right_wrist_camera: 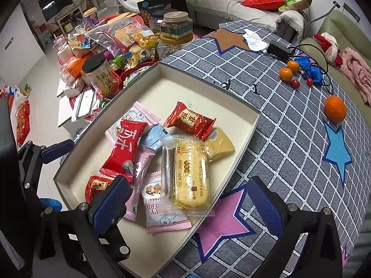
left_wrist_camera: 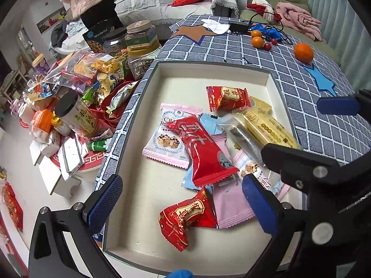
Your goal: Organize snacks
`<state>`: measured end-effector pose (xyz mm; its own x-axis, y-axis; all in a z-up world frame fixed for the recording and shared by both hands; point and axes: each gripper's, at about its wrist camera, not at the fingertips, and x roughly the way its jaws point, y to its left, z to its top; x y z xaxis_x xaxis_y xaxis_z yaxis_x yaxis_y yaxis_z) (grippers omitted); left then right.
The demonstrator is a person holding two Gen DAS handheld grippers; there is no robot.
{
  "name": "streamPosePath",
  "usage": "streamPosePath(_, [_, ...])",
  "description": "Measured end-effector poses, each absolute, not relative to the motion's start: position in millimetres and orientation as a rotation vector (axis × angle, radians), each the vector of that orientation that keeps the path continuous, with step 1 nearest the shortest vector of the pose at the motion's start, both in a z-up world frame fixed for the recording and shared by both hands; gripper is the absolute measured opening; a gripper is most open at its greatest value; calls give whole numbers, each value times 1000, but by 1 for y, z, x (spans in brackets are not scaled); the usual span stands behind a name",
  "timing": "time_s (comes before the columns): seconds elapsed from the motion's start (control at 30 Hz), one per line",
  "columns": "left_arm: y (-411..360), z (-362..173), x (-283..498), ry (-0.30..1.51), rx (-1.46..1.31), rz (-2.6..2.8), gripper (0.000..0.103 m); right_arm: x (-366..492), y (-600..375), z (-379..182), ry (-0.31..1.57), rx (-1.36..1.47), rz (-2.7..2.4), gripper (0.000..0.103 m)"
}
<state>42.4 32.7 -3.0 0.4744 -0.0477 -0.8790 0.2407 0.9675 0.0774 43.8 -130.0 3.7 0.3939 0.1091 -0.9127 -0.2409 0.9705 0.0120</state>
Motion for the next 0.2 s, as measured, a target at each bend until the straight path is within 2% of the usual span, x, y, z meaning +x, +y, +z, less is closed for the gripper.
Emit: streamPosePath(0.2, [34,0,41,1033,189,-181,103,43,-130,1,1150,-129,224,103])
